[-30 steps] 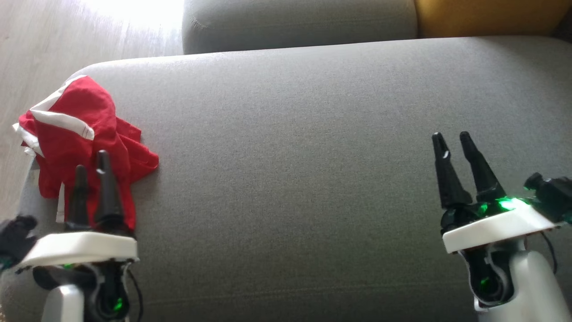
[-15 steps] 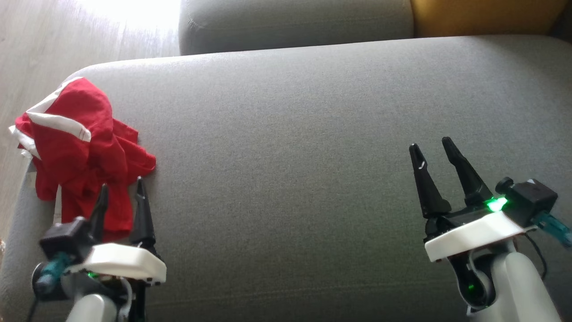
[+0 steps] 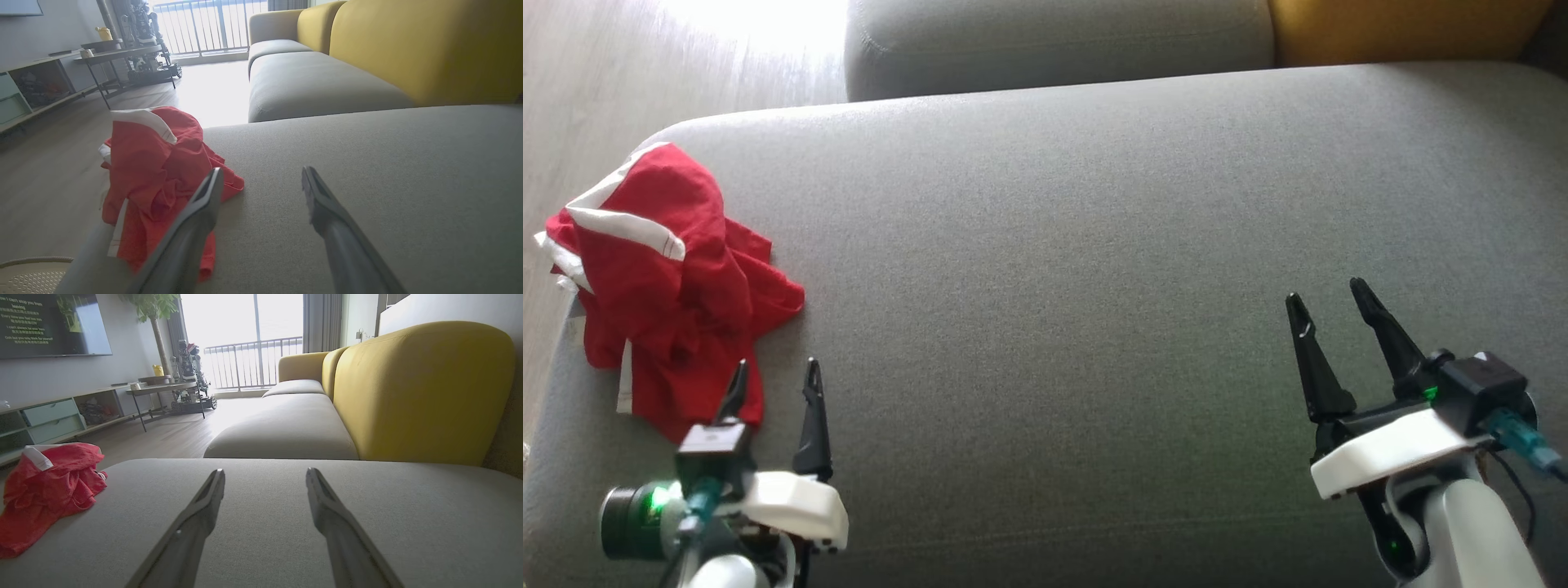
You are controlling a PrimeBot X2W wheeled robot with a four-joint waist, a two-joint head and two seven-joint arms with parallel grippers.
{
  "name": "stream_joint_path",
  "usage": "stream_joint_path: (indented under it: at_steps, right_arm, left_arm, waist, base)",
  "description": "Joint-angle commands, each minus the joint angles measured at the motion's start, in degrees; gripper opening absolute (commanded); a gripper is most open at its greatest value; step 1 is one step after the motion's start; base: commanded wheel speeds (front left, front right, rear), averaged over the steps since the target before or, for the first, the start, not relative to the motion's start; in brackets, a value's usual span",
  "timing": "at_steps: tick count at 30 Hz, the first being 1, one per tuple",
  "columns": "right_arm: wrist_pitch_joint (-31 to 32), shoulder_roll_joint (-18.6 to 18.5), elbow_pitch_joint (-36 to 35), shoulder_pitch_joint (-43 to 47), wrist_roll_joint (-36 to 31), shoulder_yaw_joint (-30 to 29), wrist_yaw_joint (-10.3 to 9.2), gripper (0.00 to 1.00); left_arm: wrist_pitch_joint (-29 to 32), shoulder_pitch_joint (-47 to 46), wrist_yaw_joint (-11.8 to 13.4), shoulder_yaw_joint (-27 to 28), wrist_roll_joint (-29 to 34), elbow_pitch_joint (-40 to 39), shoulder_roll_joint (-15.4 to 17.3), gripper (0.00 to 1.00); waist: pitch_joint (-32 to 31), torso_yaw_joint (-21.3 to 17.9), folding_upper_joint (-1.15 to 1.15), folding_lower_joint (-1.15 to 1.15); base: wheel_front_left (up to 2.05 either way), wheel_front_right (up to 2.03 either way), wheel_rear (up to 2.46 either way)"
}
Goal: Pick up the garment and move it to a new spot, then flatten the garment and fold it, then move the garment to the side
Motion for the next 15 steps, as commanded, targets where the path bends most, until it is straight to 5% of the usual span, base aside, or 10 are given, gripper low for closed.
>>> stream_joint_path:
  at_steps: [1,15]
  right_arm:
    - [-0.9,-0.6,-1.9,-1.7,-2.0,0.9,-0.01,1.00]
    - [-3.4,-0.7,2.8,-3.3,-6.1,-1.8,-0.01,1.00]
  left_arm:
    - [-0.8,-3.7,1.0,1.0,2.0,-1.7,1.9,1.00]
    - [-3.3,-4.9,5.2,-4.6,9.6,0.9,3.9,1.00]
  waist:
    - [0.0,0.0,0.00,0.00]
    - [0.2,-0.1,0.00,0.00]
  base:
    - [0.00,0.00,0.00]
    - [0.00,0.00,0.00]
